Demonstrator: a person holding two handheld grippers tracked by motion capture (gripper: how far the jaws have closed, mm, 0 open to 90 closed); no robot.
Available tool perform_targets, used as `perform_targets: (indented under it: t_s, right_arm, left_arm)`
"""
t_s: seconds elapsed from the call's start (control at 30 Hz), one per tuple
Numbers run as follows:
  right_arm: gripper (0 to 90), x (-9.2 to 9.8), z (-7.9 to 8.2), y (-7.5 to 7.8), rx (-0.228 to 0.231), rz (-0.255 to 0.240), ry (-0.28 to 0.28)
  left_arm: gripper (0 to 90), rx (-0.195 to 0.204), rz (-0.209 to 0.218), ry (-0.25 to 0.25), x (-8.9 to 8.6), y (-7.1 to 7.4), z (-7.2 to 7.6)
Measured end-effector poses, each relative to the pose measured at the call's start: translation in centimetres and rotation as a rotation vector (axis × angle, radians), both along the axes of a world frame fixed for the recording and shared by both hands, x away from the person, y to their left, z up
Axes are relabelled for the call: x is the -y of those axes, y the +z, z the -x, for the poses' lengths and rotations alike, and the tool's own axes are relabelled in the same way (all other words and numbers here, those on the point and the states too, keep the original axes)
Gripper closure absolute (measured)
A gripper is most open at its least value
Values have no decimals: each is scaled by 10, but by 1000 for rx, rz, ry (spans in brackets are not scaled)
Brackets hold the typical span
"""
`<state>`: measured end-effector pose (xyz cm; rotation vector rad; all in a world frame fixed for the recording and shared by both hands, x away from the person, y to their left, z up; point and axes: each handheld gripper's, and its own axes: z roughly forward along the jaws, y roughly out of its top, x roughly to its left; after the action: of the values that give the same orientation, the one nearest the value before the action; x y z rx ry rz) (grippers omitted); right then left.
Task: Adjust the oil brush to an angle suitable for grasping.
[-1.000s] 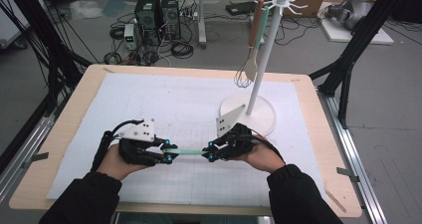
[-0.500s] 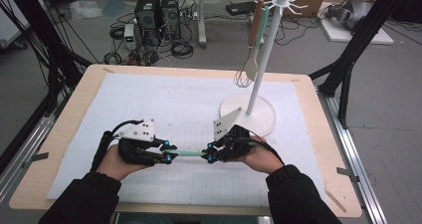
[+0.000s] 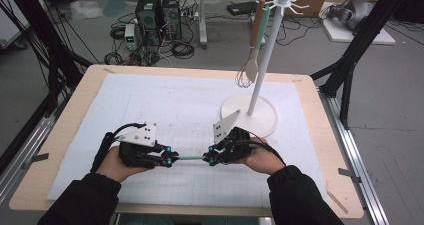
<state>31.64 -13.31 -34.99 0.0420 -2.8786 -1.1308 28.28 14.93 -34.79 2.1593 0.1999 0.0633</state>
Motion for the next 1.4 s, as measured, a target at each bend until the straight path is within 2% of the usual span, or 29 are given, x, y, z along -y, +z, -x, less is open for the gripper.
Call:
perform_targets:
  t_s: [0.1,0.13,0.17,0.2,0.33,0.47,0.57,0.63,0.97,1.23,1.4]
  right_arm:
    - [848,-1,1,0,12,0,17]
    - [849,-1,2,1,15,0,21]
    - [849,-1,3,1,19,6,15]
    - [849,-1,3,1,25,1,16]
    - [849,-1,2,2,32,-11,12]
    - [849,-1,3,2,33,-18,12]
    - [848,-3,3,2,40,-22,15]
    - [844,-3,3,1,42,-17,16]
    - [786,-5,2,0,29,-9,0]
    - [778,-8,3,1,37,7,-3]
    - [808,-12,3,1,47,16,-4]
  left_arm:
    - [816,-13,21,-3,-2,0,-1]
    - [811,-13,21,-1,-2,0,-1]
    - [755,-12,19,16,-2,0,-1]
    - [729,-11,19,7,-2,0,-1]
    - [697,-11,10,21,-1,0,-1]
    - [724,-9,12,20,-1,0,-1]
    - [801,-9,9,8,0,0,-1]
    - [824,-14,9,-16,0,0,-1]
    - [833,5,-1,-4,1,1,0]
    - [833,18,-24,-7,3,1,0]
    - [833,11,-19,-7,5,2,0]
